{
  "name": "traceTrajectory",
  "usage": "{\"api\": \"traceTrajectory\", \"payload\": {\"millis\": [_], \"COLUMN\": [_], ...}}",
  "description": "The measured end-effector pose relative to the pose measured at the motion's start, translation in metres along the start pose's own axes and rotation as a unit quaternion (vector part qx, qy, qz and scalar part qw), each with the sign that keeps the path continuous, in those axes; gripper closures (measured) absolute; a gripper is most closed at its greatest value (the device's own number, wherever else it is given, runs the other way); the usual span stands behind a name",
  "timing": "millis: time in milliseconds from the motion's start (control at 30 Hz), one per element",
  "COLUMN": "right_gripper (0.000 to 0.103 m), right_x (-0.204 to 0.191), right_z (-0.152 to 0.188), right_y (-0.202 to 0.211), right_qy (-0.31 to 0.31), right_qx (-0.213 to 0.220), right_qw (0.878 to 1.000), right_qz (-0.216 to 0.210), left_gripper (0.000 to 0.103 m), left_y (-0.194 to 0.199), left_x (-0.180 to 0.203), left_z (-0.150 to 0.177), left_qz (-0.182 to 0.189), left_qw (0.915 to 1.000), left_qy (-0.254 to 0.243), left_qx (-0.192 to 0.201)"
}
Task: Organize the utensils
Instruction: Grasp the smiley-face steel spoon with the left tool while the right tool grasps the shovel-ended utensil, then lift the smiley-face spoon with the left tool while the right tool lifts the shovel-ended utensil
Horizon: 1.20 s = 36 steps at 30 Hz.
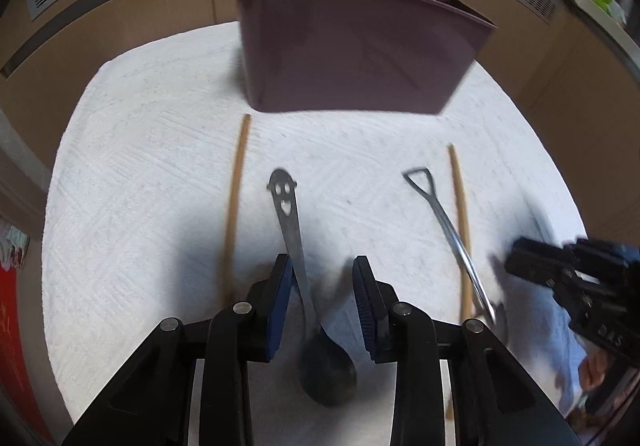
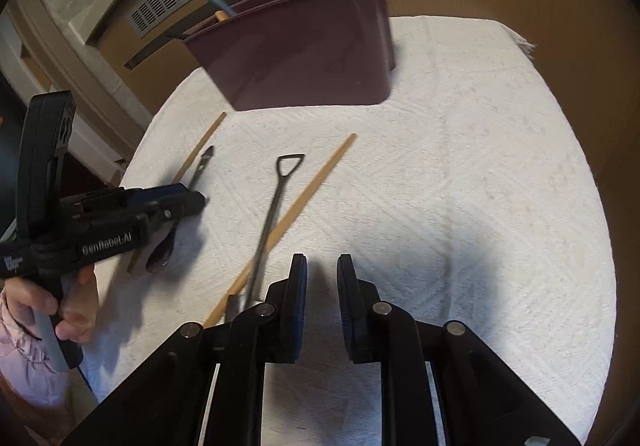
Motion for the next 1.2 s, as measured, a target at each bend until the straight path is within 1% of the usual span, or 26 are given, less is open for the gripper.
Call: {"api": "traceTrajectory", "payload": {"millis": [100,200,300,367,467,500,533,567,633,700,767,867,900,967,1000,1067,1100,1167,1200], "right_gripper": [0.086,0.086,0.086,0.086,0.087,0.088,0.094,0.094,0.096,0.097,0.097,0.097,0.097,0.097,0.097,0.097,0.097,0.097,0.097], "right_x": [-0.012,-0.025,-0.037,-0.044,-0.052,-0.053,-0.053,-0.053,-0.051,-0.048,-0.045,-0.038,-0.035,-0.027,-0.024,-0.015,-0.012,-0.011,-0.010], "right_z": [-0.005,-0.011,-0.017,-0.022,-0.024,-0.023,-0.022,-0.021,-0.018,-0.016,-0.017,-0.020,-0.021,-0.023,-0.023,-0.024,-0.024,-0.025,-0.026], "right_y": [-0.008,-0.017,-0.027,-0.034,-0.043,-0.046,-0.048,-0.048,-0.044,-0.035,-0.022,-0.003,0.002,0.012,0.015,0.021,0.023,0.025,0.027], "right_qy": [0.014,0.014,0.040,0.068,0.113,0.120,0.130,0.136,0.135,0.123,0.115,0.097,0.089,0.070,0.063,0.051,0.046,0.037,0.033], "right_qx": [-0.009,-0.018,-0.016,-0.011,-0.012,-0.017,-0.020,-0.024,-0.025,-0.024,-0.012,0.003,0.006,0.013,0.015,0.020,0.022,0.027,0.031], "right_qw": [1.000,1.000,0.999,0.998,0.992,0.991,0.989,0.988,0.989,0.991,0.993,0.995,0.996,0.997,0.998,0.999,0.999,0.999,0.999], "right_qz": [0.001,-0.013,-0.003,0.014,0.051,0.056,0.062,0.066,0.061,0.045,0.035,0.020,0.016,0.010,0.007,0.004,0.005,0.006,0.004], "left_gripper": [0.071,0.071,0.071,0.071,0.071,0.070,0.070,0.070,0.070,0.070,0.070,0.070,0.070,0.070,0.070,0.068,0.067,0.066,0.066], "left_y": [0.009,0.019,0.028,0.030,0.029,0.029,0.028,0.027,0.022,0.015,0.006,0.007,0.012,0.029,0.041,0.060,0.065,0.072,0.071], "left_x": [0.009,0.011,0.004,-0.003,-0.012,-0.014,-0.016,-0.018,-0.019,-0.014,-0.011,-0.010,-0.009,-0.002,0.002,0.009,0.010,0.009,0.007], "left_z": [0.016,0.031,0.040,0.043,0.039,0.037,0.032,0.027,0.018,0.011,0.005,-0.002,-0.004,-0.004,0.001,0.019,0.026,0.049,0.054], "left_qz": [0.016,0.025,0.032,0.031,0.040,0.044,0.047,0.048,0.039,0.033,0.029,0.025,0.026,0.023,0.022,0.012,0.004,-0.032,-0.045], "left_qw": [0.9998,0.9995,0.9993,0.9993,0.9983,0.9975,0.9967,0.9964,0.9972,0.9981,0.9981,0.9982,0.9986,0.9997,0.9993,0.9970,0.9960,0.9917,0.9899], "left_qy": [-0.012,-0.015,-0.006,0.003,0.036,0.050,0.062,0.066,0.059,0.042,0.032,0.029,0.026,0.007,-0.001,0.001,0.006,0.032,0.040], "left_qx": [-0.007,-0.014,-0.019,-0.021,-0.024,-0.025,-0.025,-0.025,-0.026,-0.031,-0.044,-0.047,-0.038,0.004,0.031,0.076,0.089,0.121,0.128]}}
Point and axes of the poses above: each gripper's, at about its wrist camera, not at the fingertips, and y roughly against the way its jaws point, x to its right, z to its underside, the point moved 8 cm from there along -y, roughly the way its jaws point, and after that the axes turned 8 degrees about x, right-handed, at the moved point
